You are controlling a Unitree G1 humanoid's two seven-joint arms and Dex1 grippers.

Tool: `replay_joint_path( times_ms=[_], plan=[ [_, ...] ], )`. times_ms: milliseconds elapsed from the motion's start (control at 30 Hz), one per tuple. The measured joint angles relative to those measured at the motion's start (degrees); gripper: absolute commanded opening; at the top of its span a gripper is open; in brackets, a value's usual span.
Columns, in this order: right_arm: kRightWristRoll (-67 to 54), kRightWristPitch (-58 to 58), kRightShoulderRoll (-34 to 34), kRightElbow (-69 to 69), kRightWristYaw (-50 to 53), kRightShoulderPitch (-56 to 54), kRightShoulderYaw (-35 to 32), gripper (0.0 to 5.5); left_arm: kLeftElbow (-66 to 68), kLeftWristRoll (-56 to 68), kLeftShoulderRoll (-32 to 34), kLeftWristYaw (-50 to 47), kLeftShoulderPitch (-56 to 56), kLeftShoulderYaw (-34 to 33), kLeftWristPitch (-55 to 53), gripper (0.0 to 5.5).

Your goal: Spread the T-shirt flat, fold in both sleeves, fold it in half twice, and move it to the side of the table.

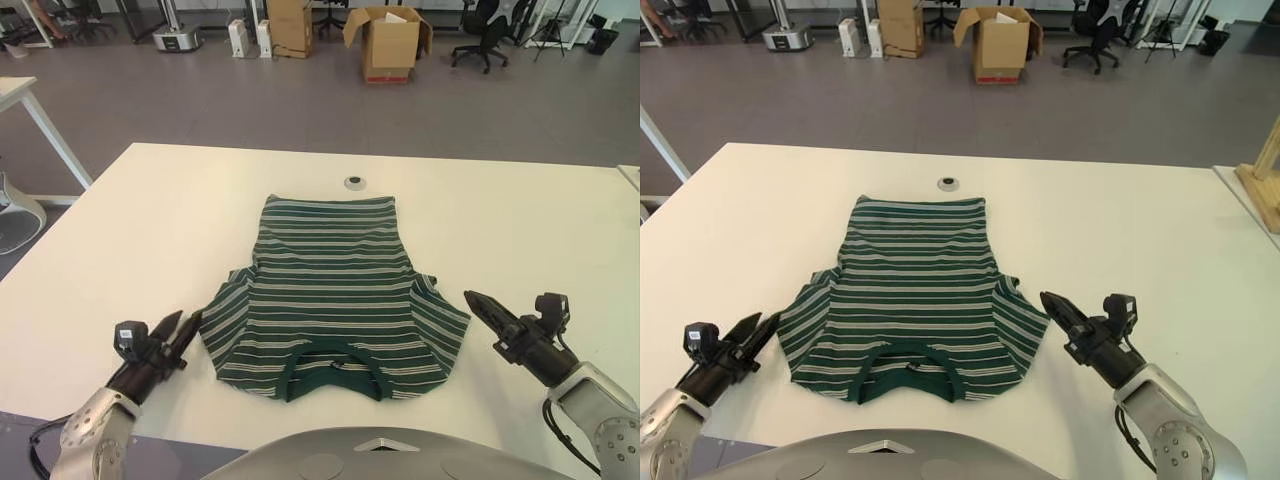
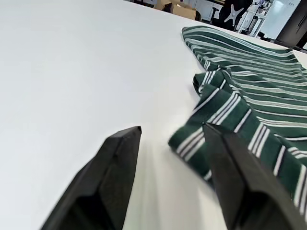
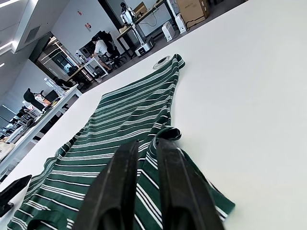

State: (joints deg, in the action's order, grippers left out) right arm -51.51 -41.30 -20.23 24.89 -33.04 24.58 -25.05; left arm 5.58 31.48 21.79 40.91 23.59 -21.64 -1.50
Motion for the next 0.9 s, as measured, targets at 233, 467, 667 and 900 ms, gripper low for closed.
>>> replay_joint_path(
  times_ms=[233, 467, 667, 900],
  plan=[
    [0.0, 0.0, -0.1, -0.9, -0.1, -0.1, 0.4, 0.68, 31.1, -0.1, 6.3, 9.8, -16.7, -3.2, 15.9, 2.37],
    [0.2, 0.2, -0.8, -2.0, -0.1, -0.1, 0.6, 0.68, 51.8, -1.0, 12.1, 20.6, -26.4, -0.4, 24.9, 2.37],
    [2.1, 2.1, 0.1, -2.0, 0.2, 1.2, 2.5, 0.68, 62.8, -7.4, 16.6, 15.8, -37.6, 4.7, 20.1, 2.37],
    [4.2, 3.4, 1.2, -2.9, 1.1, 1.0, 5.9, 0.68, 38.7, -9.1, 13.9, 3.4, -47.7, 10.8, -9.7, 2.37]
  ],
)
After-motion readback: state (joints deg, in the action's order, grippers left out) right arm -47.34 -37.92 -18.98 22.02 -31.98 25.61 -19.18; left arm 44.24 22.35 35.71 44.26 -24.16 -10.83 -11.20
